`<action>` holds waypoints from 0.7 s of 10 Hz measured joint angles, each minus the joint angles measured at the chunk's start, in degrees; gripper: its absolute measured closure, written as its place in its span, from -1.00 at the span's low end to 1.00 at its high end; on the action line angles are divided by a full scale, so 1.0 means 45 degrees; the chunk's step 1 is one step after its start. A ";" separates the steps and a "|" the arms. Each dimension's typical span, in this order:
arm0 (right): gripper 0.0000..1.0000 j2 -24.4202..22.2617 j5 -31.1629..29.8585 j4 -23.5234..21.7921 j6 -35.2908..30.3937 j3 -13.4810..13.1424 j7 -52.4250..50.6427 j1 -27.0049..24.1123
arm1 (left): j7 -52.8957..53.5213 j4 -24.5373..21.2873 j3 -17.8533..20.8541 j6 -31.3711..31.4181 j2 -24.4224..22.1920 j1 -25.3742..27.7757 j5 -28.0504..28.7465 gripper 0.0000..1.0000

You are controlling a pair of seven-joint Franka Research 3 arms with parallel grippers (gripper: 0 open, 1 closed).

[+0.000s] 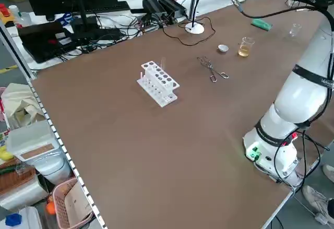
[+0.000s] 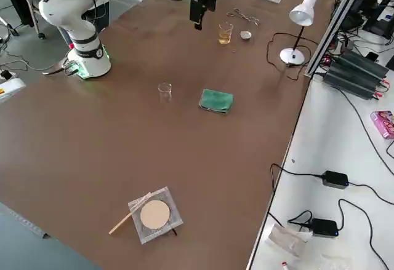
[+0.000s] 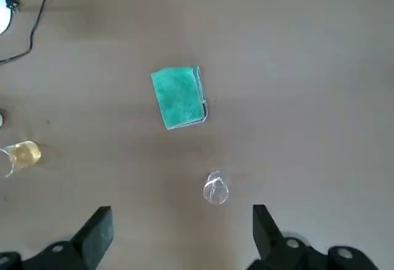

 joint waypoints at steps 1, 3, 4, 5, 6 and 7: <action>-1.00 -0.0003 -0.0352 0.0208 -0.0223 0.0149 0.0267 0.0001 | 0.0000 0.0000 0.0001 0.0000 0.0000 0.0002 0.0000 -1.00; -1.00 0.0001 -0.1146 0.0279 -0.0267 0.0530 0.0439 -0.0132 | 0.0000 0.0000 0.0002 0.0000 0.0000 0.0003 0.0000 -1.00; -1.00 0.0002 -0.1282 0.0279 -0.0269 0.0814 0.0442 -0.0473 | 0.0000 0.0000 0.0002 0.0000 0.0000 0.0000 0.0000 -1.00; -1.00 0.0002 -0.1296 0.0279 -0.0269 0.1080 0.0442 -0.0873 | 0.0000 0.0000 0.0016 0.0000 0.0001 0.0008 0.0000 -1.00; -1.00 0.0002 -0.1297 0.0280 -0.0273 0.1179 0.0440 -0.1070 | 0.0000 -0.0002 0.0069 0.0000 0.0005 0.0034 0.0000 -1.00; -1.00 0.0002 -0.1297 0.0290 -0.0277 0.1230 0.0440 -0.1139 | 0.0000 -0.0003 0.0126 0.0000 0.0012 0.0080 0.0000 -1.00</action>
